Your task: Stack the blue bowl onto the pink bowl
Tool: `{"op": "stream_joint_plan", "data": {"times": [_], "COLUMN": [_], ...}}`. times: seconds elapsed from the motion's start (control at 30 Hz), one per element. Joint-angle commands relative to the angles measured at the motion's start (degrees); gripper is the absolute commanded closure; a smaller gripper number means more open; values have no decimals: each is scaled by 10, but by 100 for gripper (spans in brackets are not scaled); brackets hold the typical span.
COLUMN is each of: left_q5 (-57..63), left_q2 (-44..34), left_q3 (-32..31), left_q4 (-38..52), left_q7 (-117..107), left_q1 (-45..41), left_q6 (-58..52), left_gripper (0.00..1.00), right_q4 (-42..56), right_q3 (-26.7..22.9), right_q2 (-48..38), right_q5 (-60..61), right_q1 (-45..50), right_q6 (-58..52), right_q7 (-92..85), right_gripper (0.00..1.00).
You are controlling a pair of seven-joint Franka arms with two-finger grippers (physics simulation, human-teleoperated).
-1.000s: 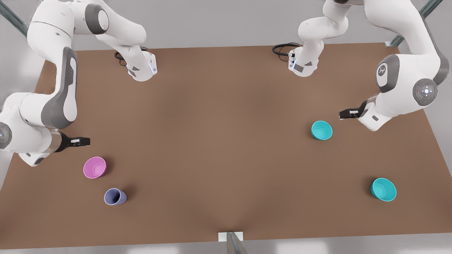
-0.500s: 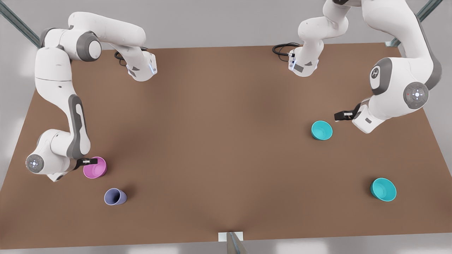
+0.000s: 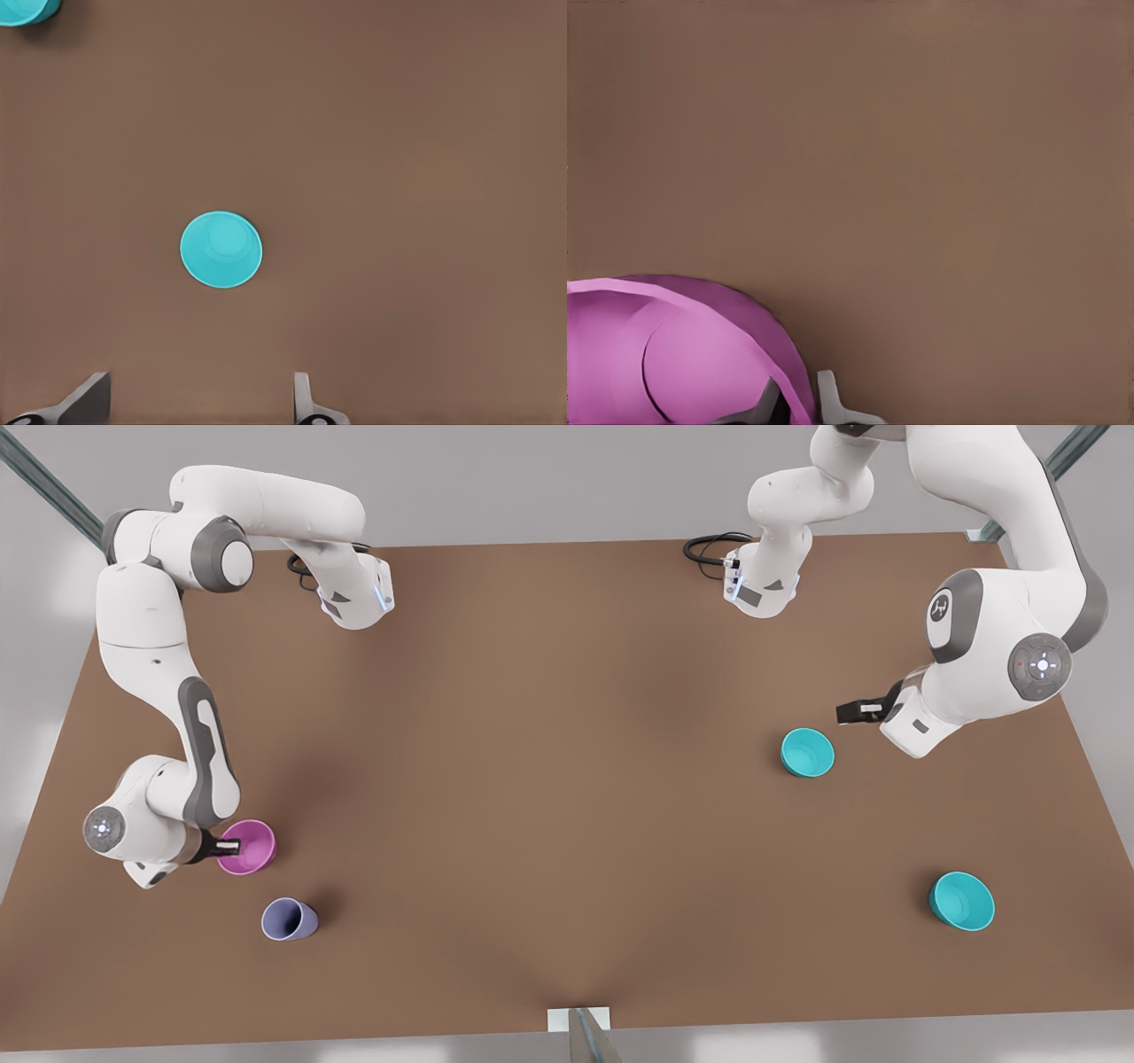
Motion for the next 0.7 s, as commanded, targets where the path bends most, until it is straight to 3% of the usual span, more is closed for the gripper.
{"op": "stream_joint_plan", "data": {"times": [0.0,0.2,0.37,0.5,0.67], "left_q5": [-1,-1,3,4,2], "left_q2": [-1,4,21,49,57], "left_q3": [0,0,0,5,6], "left_q4": [0,18,37,56,60], "left_q7": [-4,-5,-6,-10,-11], "left_q1": [0,3,1,3,3], "left_q6": [-5,-7,-7,-5,-5], "left_gripper": [0,0,0,0,0], "right_q4": [3,4,-24,-53,-31], "right_q3": [2,17,63,66,66], "right_q2": [-1,-37,-77,-105,-64], "right_q5": [-8,95,227,281,280], "right_q1": [-1,-7,-2,102,299], "right_q6": [-3,-89,-171,-142,34], "right_q7": [-3,-68,-54,49,309], "right_gripper": [79,79,79,79,79]}}
